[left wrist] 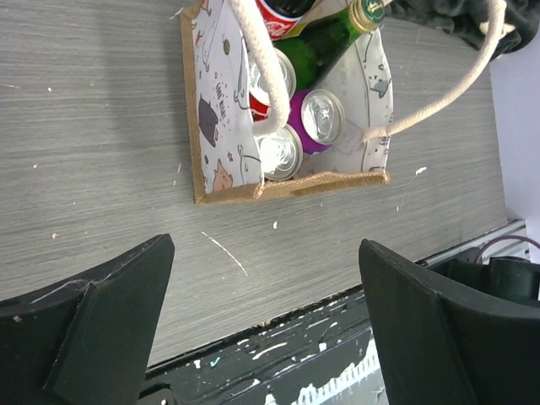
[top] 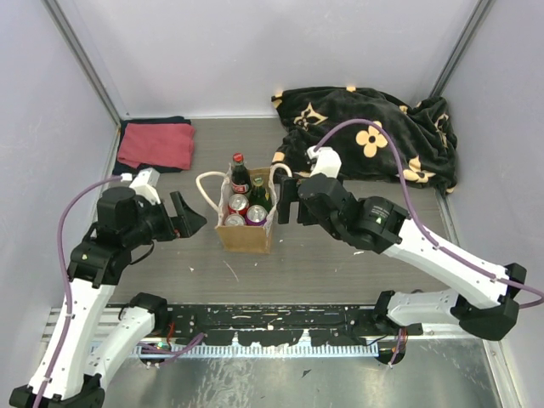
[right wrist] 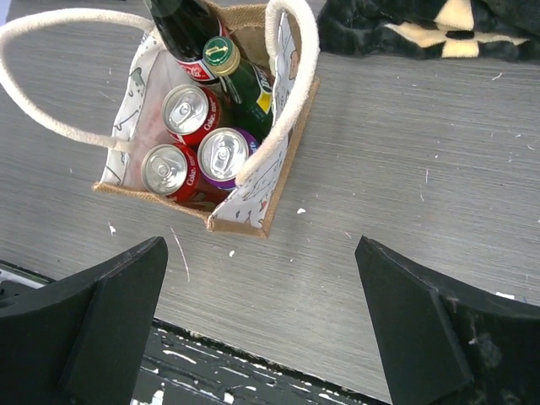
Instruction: Place the beverage into the canvas bag
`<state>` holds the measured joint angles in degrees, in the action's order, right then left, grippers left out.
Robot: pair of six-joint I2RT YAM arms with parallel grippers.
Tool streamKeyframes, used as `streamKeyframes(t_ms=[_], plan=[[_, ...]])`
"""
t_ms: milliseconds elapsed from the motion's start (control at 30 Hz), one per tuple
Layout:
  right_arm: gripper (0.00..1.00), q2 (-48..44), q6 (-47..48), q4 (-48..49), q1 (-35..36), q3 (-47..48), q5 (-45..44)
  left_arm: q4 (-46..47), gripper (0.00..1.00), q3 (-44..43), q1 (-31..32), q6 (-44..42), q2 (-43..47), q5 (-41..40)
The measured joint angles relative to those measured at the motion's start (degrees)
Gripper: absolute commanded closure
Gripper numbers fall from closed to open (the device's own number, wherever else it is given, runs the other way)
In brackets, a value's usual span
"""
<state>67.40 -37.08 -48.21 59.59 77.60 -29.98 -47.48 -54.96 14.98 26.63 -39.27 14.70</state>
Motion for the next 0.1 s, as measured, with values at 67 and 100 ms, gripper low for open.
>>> streamKeyframes(t_ms=[67,100], plan=[[0.00,-0.8,-0.4,0.0,0.0,-0.4,0.0,0.0,0.02,0.9,0.0,-0.6,0.0,0.5],[0.00,-1.1,-0.4,-0.1,0.0,-0.4,0.0,-0.1,0.02,1.3,0.0,-0.9,-0.1,0.8]])
